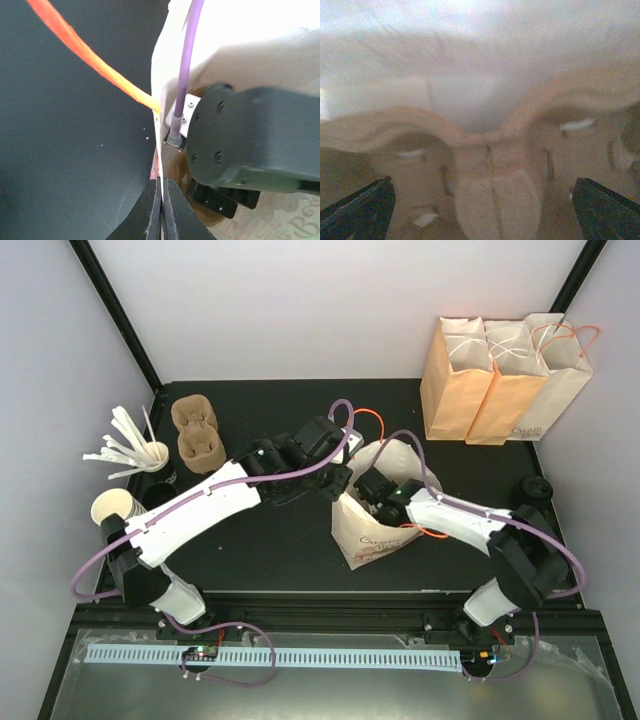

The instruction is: Pack the takeout coffee

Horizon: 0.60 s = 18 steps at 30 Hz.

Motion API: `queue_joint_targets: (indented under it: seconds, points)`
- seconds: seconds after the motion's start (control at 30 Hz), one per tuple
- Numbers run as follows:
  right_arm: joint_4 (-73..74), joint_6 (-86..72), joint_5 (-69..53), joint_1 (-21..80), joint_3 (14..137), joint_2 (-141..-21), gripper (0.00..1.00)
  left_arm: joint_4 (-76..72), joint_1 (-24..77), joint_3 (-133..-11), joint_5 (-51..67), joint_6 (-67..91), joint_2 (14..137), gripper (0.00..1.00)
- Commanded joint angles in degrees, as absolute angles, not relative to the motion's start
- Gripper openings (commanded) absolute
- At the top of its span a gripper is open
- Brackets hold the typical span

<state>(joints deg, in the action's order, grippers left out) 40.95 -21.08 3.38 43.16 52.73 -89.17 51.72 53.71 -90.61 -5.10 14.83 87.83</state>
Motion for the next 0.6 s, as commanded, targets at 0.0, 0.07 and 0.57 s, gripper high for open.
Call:
queue_joint_targets:
  seconds: [0.0,0.07,0.57]
  points:
    - [44.6,-21.0,3.8,43.2,57.4,-82.7,1.00,50.3,54.0,-90.1,-4.1,15.4,84.9,0.04]
    - [46.1,-19.9,3.8,43.2,59.4,-80.6,1.00,50.1,54.0,-89.5,-3.8,15.5,84.5,0.04]
    - [52.5,-12.6,3.4,43.2,77.7,-67.1,1.00,48.8,54.1,-87.7,-4.0,14.1,81.5,0.02]
